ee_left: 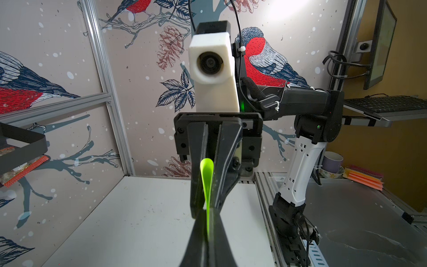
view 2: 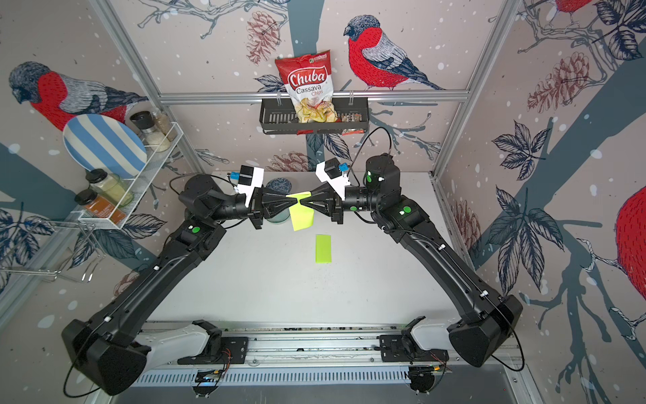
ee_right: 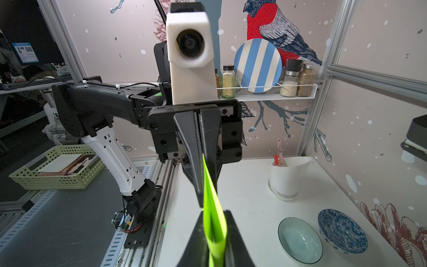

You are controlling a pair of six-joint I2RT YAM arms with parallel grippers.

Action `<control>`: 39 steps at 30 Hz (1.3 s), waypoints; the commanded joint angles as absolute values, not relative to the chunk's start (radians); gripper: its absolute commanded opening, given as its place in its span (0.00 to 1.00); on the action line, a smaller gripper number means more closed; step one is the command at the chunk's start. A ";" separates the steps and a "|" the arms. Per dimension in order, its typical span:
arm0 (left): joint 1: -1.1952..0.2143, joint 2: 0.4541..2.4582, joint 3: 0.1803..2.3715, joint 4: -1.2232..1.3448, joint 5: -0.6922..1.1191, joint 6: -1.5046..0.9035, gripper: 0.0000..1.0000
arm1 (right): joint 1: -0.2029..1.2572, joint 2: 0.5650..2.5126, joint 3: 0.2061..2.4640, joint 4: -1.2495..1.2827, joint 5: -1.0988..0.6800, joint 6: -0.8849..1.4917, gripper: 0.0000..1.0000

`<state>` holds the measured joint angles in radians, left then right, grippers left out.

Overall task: Fold the square paper along the opposite sides
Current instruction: Smooth out the paper.

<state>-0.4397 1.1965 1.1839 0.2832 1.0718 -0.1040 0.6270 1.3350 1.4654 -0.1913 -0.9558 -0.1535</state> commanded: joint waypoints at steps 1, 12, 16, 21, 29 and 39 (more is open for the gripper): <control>-0.440 1.190 1.181 0.316 1.074 -0.095 0.00 | 0.627 1.335 1.468 -0.166 -0.974 -0.147 0.12; -0.439 1.197 1.187 0.287 1.054 -0.077 0.00 | 0.624 1.311 1.465 -0.167 -0.968 -0.157 0.02; -0.439 1.197 1.185 0.286 1.055 -0.077 0.00 | 0.621 1.310 1.469 -0.158 -0.969 -0.152 0.08; -0.440 1.199 1.184 0.282 1.058 -0.074 0.00 | 0.618 1.313 1.473 -0.154 -0.969 -0.150 0.09; -0.439 1.200 1.182 0.277 1.060 -0.071 0.00 | 0.615 1.313 1.475 -0.151 -0.971 -0.150 0.13; -0.439 1.192 1.186 0.275 1.055 -0.070 0.00 | 0.615 1.314 1.465 -0.149 -0.966 -0.144 0.00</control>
